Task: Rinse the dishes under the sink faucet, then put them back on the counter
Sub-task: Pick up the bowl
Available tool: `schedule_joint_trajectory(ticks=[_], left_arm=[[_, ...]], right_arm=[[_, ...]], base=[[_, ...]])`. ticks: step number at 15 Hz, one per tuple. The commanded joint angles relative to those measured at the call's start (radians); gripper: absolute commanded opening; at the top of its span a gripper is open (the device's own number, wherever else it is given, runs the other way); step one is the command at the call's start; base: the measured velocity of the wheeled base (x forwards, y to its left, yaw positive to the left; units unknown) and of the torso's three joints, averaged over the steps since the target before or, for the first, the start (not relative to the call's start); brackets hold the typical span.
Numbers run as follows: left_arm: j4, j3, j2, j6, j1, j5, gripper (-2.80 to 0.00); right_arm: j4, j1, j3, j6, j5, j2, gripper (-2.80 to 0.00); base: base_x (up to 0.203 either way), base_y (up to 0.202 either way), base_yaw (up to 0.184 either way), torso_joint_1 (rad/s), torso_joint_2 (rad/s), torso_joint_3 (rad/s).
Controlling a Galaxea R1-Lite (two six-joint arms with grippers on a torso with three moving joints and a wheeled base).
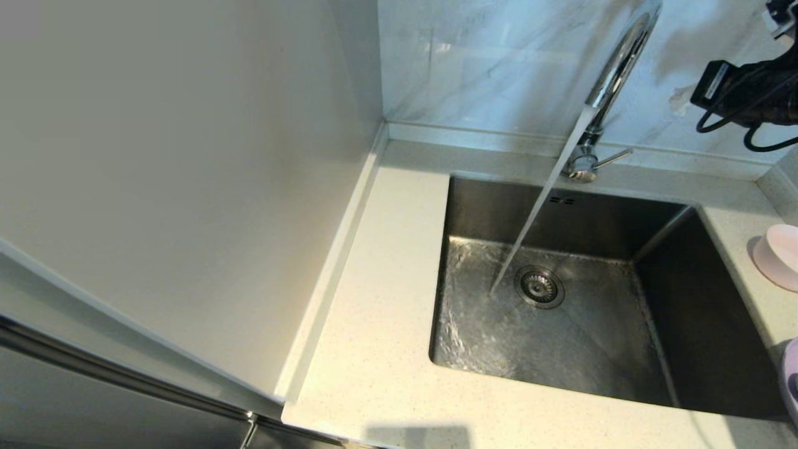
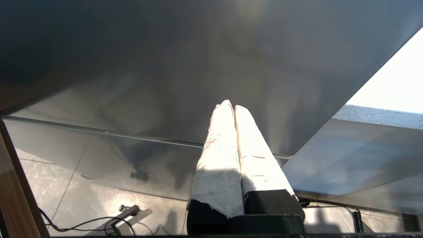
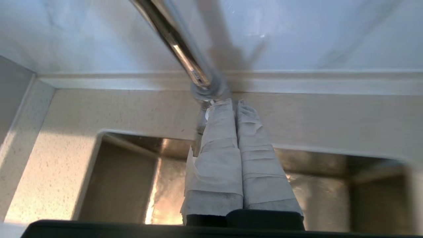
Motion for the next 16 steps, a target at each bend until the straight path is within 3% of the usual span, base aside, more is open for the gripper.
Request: schedule_joint_trajectory(ticks=[1,5,10,11,13,16], left_arm=[[0.0,0.0,0.0,0.0,0.0,0.0,-2.8],[0.0,0.0,0.0,0.0,0.0,-0.001,-2.8],[0.0,0.0,0.0,0.0,0.0,0.0,-2.8],[0.0,0.0,0.0,0.0,0.0,-0.001,-2.8],[0.0,0.0,0.0,0.0,0.0,0.0,-2.8],[0.0,0.0,0.0,0.0,0.0,0.0,-2.8]], right_arm=[[0.069,-0.047,0.023,-0.046,0.001,-0.114,-2.8],[0.398,-0.134,0.168,-0.367,0.003,-0.291,-2.8],[0.515,-0.153,0.575,-0.714,-0.035,-0.565,-2.8],[0.565,-0.154,0.609,-0.762,-0.057,-0.6,-2.8],[0.712,-0.164,0.571,-0.783,-0.074,-0.603,-2.8],[0.75,-0.242,0.545,-0.785,-0.08,-0.561,-2.8]], base=[[0.0,0.0,0.0,0.0,0.0,0.0],[0.0,0.0,0.0,0.0,0.0,0.0],[0.0,0.0,0.0,0.0,0.0,0.0],[0.0,0.0,0.0,0.0,0.0,0.0],[0.0,0.0,0.0,0.0,0.0,0.0],[0.0,0.0,0.0,0.0,0.0,0.0]])
